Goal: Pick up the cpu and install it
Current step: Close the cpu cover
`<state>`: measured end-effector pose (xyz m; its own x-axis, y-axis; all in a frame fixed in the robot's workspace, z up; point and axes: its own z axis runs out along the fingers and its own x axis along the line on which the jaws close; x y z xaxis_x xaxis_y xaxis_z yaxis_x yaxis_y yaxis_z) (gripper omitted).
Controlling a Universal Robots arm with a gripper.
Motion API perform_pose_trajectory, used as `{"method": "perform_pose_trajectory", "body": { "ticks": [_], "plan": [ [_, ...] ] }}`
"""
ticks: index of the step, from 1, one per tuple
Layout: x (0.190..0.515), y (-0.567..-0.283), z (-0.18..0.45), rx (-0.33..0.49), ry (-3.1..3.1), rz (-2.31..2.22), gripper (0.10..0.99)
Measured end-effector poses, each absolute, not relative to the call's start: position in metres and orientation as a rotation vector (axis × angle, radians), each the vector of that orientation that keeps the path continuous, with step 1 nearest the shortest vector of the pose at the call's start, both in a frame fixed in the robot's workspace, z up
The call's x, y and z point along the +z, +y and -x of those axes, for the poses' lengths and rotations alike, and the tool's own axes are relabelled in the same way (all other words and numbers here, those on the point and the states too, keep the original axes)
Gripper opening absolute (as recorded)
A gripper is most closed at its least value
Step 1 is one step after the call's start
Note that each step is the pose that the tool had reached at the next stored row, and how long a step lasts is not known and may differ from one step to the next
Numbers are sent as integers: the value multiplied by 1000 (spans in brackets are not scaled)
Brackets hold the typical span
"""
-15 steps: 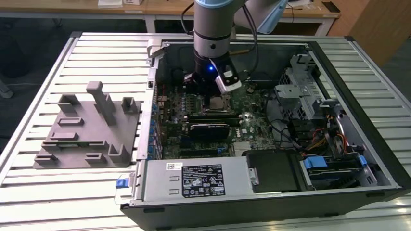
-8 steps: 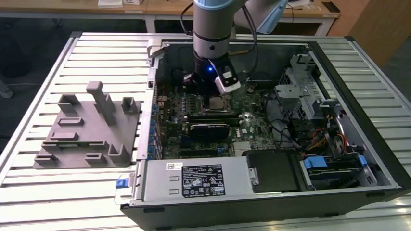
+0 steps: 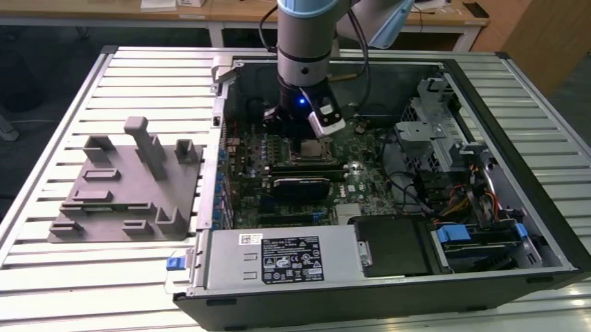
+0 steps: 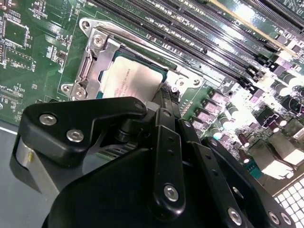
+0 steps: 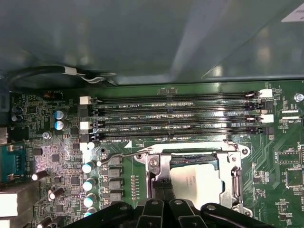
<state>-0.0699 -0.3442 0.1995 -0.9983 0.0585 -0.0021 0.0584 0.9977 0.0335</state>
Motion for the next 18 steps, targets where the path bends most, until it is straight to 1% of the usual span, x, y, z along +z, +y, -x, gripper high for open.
{"method": "perform_pose_trajectory", "body": {
  "ticks": [14, 18],
  "plan": [
    [200, -344, 62, 54, 3136, -91, 106],
    [205, -344, 62, 53, 3137, -91, 106]
  ]
}}
